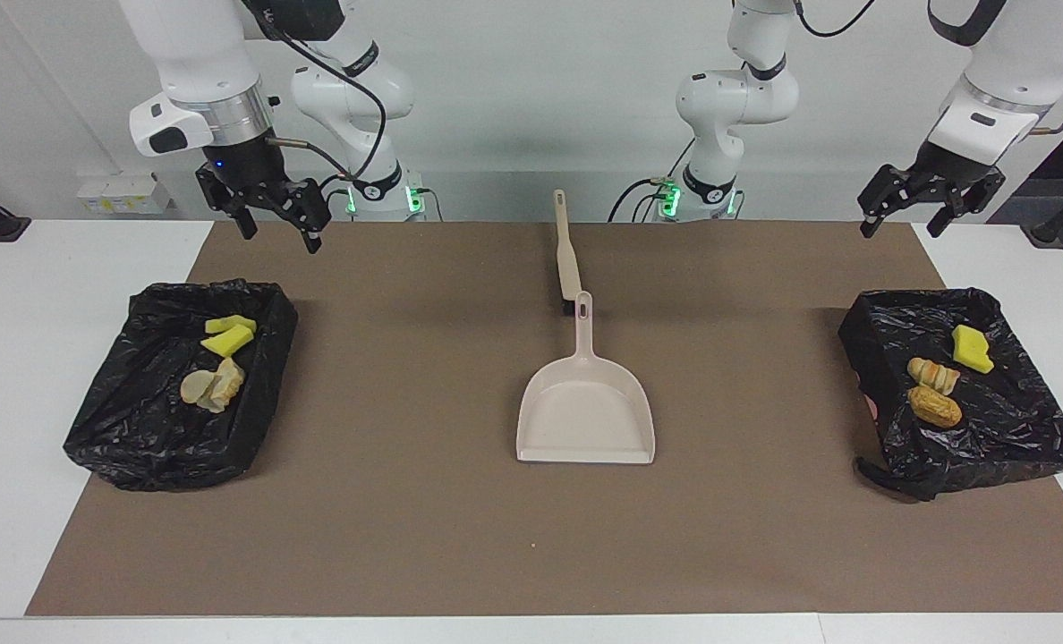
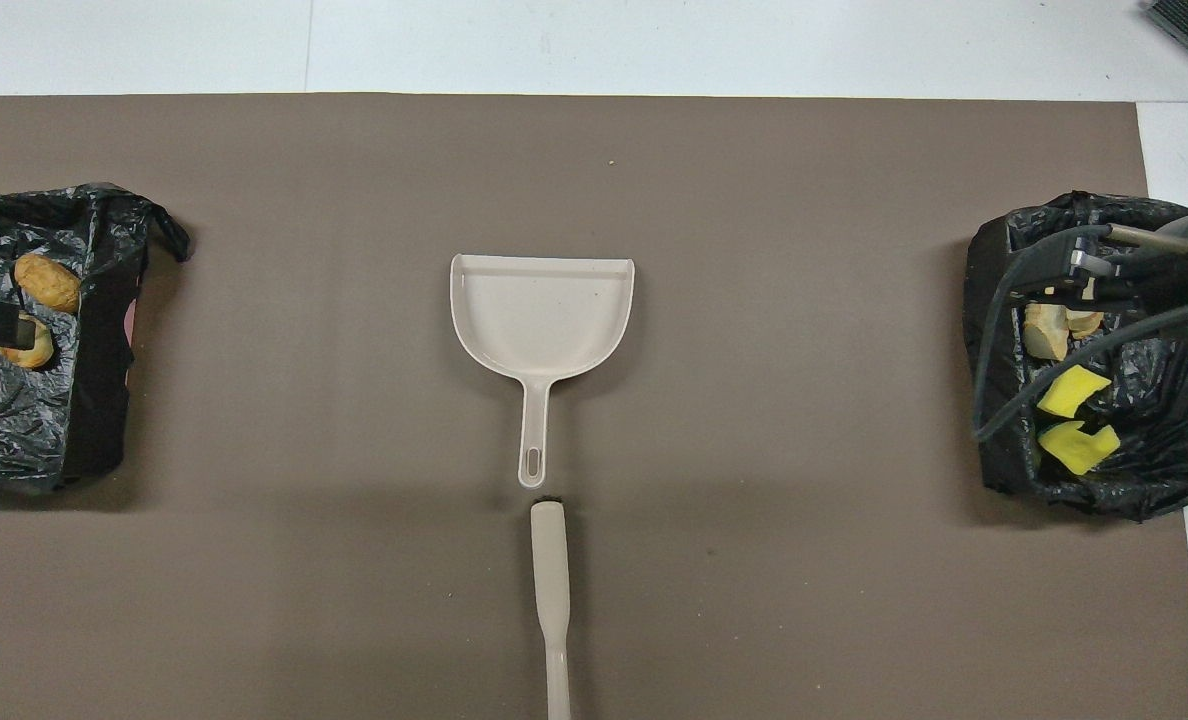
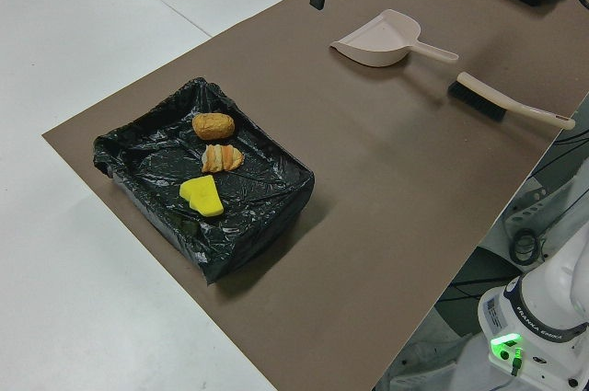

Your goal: Sweep and dump trash in bin

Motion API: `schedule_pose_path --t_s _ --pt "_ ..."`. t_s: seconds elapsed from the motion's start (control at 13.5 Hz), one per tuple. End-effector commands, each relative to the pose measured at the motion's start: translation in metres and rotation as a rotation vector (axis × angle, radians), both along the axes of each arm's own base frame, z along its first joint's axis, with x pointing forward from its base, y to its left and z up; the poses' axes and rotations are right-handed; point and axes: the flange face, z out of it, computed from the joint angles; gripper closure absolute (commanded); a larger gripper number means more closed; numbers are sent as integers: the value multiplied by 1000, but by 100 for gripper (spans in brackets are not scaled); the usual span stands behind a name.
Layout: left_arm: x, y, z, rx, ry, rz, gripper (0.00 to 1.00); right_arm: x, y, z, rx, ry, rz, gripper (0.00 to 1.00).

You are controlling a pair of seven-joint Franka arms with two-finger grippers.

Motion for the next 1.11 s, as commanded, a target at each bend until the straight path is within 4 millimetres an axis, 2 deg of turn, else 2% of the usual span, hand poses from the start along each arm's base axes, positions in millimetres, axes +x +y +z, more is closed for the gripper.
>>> schedule_pose_path --t_s 0.0,0.15,0.59,0.81,1.03 --pt "-16 -1 5 9 37 -8 0 -6 -3 2 16 9 21 0" --pt "-18 3 5 8 49 -6 0 -6 -3 2 16 9 21 0" --pt "-16 1 5 9 33 1 0 -6 -3 2 16 9 21 0" --pt "-15 0 7 9 29 -5 0 -4 -17 0 16 10 -9 0" --pt "-16 2 7 9 31 -2 0 -3 -20 1 17 3 -16 0"
